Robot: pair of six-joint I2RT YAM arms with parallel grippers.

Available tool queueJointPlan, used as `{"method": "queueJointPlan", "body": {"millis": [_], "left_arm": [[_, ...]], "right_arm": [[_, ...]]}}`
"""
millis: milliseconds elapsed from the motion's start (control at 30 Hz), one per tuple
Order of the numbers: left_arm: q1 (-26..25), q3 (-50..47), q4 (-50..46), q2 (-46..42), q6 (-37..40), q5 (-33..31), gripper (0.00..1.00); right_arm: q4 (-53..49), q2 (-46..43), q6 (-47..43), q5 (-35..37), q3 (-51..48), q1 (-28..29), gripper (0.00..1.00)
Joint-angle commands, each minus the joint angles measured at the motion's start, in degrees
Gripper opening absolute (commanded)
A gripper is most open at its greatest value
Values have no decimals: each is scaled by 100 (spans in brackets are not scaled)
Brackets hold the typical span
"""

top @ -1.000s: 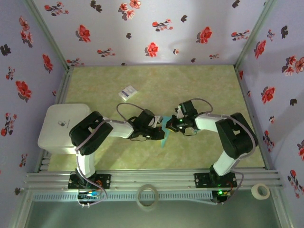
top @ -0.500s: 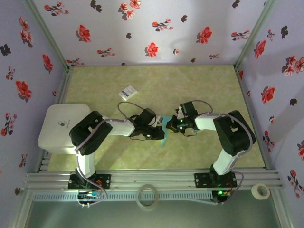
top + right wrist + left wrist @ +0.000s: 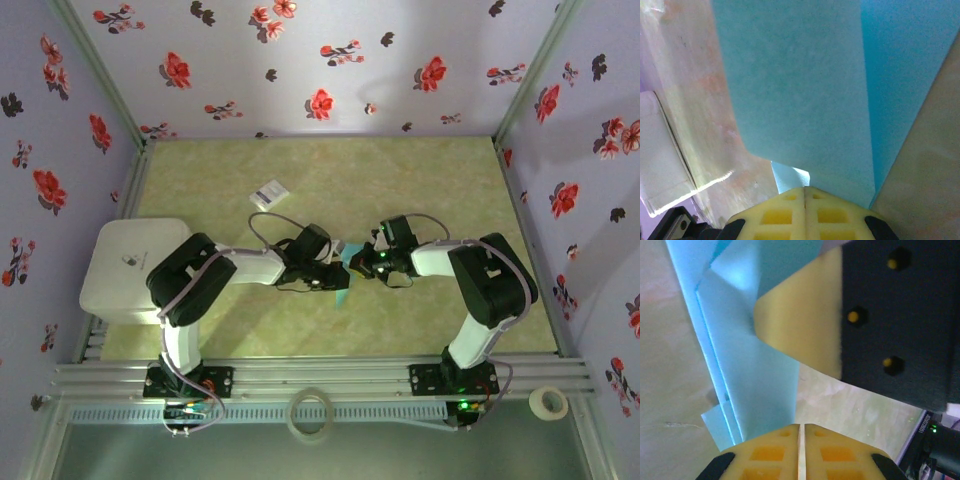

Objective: Fold a paper plane with a square sheet of paper (pick it up from the middle)

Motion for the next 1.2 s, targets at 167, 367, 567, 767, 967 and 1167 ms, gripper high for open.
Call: {"method": "queueJointPlan", "body": {"millis": [167, 367, 567, 767, 967, 1167], "left_arm": [[30, -263, 4, 218, -207, -335, 0], [20, -665, 158, 241, -303, -301, 0], [12, -673, 187, 336, -322, -266, 0], [-10, -686, 196, 351, -325, -247, 0], [-18, -739, 205, 312, -319, -248, 0], [-14, -754, 215, 318, -308, -244, 0]], "right_arm": [[-342, 89, -80, 329, -74, -123, 5], [-340, 228, -326, 218, 149, -477, 6], [-222, 418, -282, 112, 384, -784, 7], [-829, 453, -516, 605, 715, -883, 7], [-964, 545, -555, 817, 896, -994, 7], [-1032, 638, -544, 819, 1138, -1183, 7]]}}
